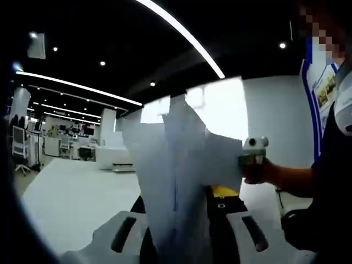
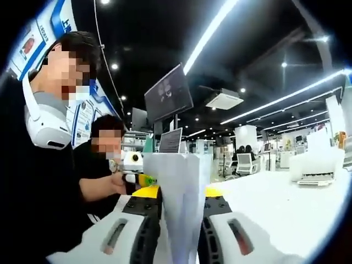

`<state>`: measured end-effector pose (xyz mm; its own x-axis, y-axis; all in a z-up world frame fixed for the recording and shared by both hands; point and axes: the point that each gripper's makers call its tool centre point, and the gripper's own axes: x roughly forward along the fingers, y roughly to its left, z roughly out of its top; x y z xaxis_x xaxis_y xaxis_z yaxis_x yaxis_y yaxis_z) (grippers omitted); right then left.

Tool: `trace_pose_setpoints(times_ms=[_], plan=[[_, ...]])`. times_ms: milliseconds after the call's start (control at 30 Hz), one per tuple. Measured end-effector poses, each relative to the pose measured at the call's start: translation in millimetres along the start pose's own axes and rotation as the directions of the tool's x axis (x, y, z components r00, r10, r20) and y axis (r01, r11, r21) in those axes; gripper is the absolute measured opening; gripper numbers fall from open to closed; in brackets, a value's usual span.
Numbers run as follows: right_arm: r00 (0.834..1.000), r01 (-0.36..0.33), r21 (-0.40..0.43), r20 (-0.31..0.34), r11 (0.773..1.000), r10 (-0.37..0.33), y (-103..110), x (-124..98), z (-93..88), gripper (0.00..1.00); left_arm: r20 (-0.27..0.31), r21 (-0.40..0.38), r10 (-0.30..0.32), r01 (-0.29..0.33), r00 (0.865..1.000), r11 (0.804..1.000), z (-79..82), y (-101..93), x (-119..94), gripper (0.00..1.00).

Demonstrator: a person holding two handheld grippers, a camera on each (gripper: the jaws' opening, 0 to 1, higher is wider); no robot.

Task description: Organize the stack of printing papers by aligning and flattening the scattered papers on the table

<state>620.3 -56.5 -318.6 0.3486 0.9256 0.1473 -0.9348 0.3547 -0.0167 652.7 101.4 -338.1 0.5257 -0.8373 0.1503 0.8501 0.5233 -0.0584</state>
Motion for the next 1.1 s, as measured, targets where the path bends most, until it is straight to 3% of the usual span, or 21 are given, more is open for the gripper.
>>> trace_pose_setpoints(times_ms=[67,100,367,433,500,533,700,767,800,833,867,1100], plan=[[1.000,-0.005,-0.011,-0.006,1.000,0.005,1,0,-0.2,0.00,-0.004,-0.008,0.001,-0.001,1.000,1.000,0.3,1.8,0,0.08],[1.000,-0.009,-0.015,-0.008,1.000,0.009,1,0,0.4,0.00,-0.006,-0.013,-0.001,0.001,1.000,1.000,0.4,1.8,0,0.07],[1.000,-0.015,-0.058,0.007,0.998,0.016,1,0,12.7,0.00,0.008,0.013,-0.005,0.004,1.000,1.000,9.8,-1.4,2,0.06],[1.000,0.007,-0.014,-0.006,1.000,-0.007,-4,-1,8.3,0.06,-0.006,0.021,-0.007,0.007,1.000,1.000,7.2,-1.3,3,0.14],[1.000,0.015,0.036,-0.011,0.999,-0.015,-6,-1,4.6,0.25,-0.015,0.006,-0.002,0.003,1.000,1.000,2.7,0.6,4,0.34],[1.000,0.014,0.039,-0.016,0.999,-0.013,-6,-1,2.7,0.29,-0.020,0.000,-0.005,0.005,1.000,1.000,0.8,0.0,5,0.39],[0.999,0.001,0.047,-0.033,0.999,0.000,-1,-1,-3.1,0.26,-0.034,-0.015,-0.022,0.021,0.999,1.000,-5.7,-3.9,10,0.40],[0.999,-0.004,0.045,-0.036,0.999,0.006,-1,-1,-2.4,0.18,-0.035,-0.019,-0.025,0.025,0.999,1.000,-5.6,-4.0,12,0.36],[0.999,-0.010,0.039,-0.039,0.999,0.012,1,-1,-2.1,0.11,-0.036,-0.003,-0.036,0.036,0.999,0.999,-5.6,-5.1,13,0.27],[0.999,-0.015,0.034,-0.039,0.999,0.016,2,0,-1.6,0.02,-0.041,0.015,-0.045,0.046,0.998,0.999,-6.1,-6.3,13,0.12],[0.999,-0.027,0.025,-0.036,0.999,0.028,4,0,-0.3,0.00,-0.050,0.015,-0.044,0.044,0.998,0.999,-7.1,-6.9,14,0.06],[0.998,-0.013,0.017,-0.053,1.000,0.014,-1,0,-0.6,0.00,-0.053,-0.012,-0.034,0.033,0.998,0.999,-8.3,-4.9,16,0.06]])
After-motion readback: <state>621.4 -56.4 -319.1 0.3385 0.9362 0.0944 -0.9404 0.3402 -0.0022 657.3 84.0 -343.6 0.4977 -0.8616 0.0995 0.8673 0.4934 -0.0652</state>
